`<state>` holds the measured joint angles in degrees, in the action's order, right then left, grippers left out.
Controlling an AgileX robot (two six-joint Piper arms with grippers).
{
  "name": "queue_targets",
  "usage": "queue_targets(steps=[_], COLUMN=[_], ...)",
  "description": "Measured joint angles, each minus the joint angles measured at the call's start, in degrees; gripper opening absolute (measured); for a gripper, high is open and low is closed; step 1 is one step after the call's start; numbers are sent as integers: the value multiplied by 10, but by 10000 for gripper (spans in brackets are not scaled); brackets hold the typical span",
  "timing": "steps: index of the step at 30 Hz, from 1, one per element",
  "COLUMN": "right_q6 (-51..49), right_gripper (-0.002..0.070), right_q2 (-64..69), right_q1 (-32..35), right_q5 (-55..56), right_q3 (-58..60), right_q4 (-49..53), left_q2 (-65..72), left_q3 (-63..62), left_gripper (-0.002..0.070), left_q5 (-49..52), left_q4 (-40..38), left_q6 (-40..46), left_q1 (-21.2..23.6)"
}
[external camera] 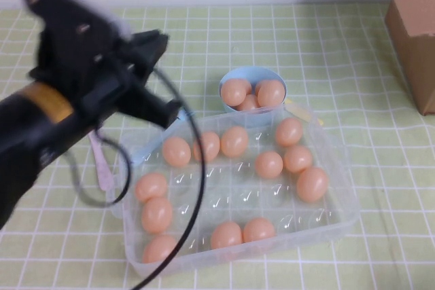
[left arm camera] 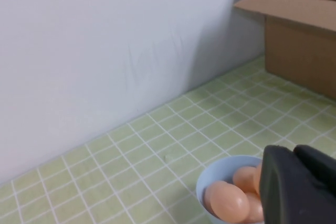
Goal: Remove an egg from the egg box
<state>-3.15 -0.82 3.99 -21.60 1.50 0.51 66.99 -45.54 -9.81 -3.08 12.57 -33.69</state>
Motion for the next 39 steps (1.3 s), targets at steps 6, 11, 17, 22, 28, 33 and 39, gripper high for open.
queue_targets(steps=[6,11,17,22,28,33,39], right_q6=[0,0,0,0,0,0,0], right_gripper=[-17,-17,-17,-17,-17,-17,-17], right_q2=[0,0,0,0,0,0,0], right_q1=[0,0,0,0,0,0,0], right_q5=[0,0,0,0,0,0,0], right_q3=[0,0,0,0,0,0,0], right_q4=[0,0,0,0,0,0,0], left_q2=[-128,-206,-268,-333,-424,-528,-662], left_q3=[88,138,161,161,233,352,409], left_gripper=[0,0,-1,-1,-1,-1,-1], left_q5=[21,81,132,184,174,94,184], left_q4=[-38,-45,-36,-14,18,26,31], left_q6=[0,0,0,-2,-30,-34,-68], left_q1=[0,0,0,27,83,155,260])
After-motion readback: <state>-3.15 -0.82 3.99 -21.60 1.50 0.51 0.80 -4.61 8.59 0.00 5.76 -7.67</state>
